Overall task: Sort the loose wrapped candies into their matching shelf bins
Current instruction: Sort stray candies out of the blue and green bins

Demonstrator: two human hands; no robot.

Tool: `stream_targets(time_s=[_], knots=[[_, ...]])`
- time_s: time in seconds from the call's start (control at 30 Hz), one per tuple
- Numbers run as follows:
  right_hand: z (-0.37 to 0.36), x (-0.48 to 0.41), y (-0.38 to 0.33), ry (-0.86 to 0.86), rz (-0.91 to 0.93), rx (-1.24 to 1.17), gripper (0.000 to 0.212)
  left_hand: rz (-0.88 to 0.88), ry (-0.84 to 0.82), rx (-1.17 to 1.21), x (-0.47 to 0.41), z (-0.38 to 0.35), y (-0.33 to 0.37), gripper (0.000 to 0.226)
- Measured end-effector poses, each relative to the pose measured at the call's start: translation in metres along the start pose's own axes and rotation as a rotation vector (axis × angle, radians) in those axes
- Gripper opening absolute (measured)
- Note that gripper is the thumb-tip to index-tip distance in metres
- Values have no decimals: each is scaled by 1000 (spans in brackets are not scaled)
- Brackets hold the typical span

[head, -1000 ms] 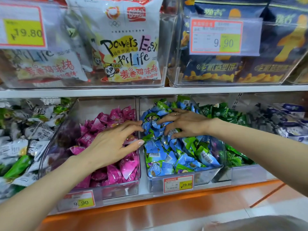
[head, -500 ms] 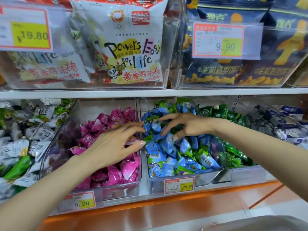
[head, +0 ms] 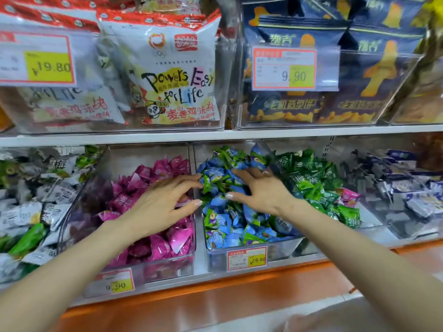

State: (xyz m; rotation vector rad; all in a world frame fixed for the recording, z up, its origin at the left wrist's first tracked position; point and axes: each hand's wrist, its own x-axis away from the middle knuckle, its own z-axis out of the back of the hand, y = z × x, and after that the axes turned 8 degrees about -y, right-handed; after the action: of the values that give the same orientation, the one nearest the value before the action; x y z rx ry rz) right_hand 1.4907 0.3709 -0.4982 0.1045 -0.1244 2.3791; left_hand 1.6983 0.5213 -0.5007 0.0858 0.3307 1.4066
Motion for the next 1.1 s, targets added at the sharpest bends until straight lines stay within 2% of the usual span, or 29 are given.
stream_targets(time_s=[0.1,0.23,0.3,0.47,0.6,0.7,0.77,0.83,0.87,0.93,1.0,1.1], knots=[[-9,6,-11,-10,32,-116,71,10,-14,33,1,0,2,75],[-18,19,-18,8,98,-189,80,39,-28,59,2,-2,2,87],[-21,22,-22,22,141,-192,74,50,-33,68,2,-3,2,90],[-23,32,-33,44,260,-203,70,82,-37,82,4,-7,10,77],[-20,42,-47,53,351,-292,66,150,67,44,7,-19,24,75],[-16,47,-49,169,385,-503,52,215,126,-26,14,-28,47,73],[-17,45,-46,348,309,-458,42,222,131,-75,20,-35,59,68],[-21,41,-42,493,110,-307,51,229,135,-103,23,-39,62,65],[-24,39,-40,456,4,-255,61,231,135,-87,24,-39,63,67],[-28,39,-39,214,-77,-263,68,217,143,-43,24,-37,62,71],[-34,41,-41,69,72,-329,67,187,148,-34,24,-36,60,71],[-29,51,-46,35,251,-593,64,145,110,-65,25,-36,58,67]])
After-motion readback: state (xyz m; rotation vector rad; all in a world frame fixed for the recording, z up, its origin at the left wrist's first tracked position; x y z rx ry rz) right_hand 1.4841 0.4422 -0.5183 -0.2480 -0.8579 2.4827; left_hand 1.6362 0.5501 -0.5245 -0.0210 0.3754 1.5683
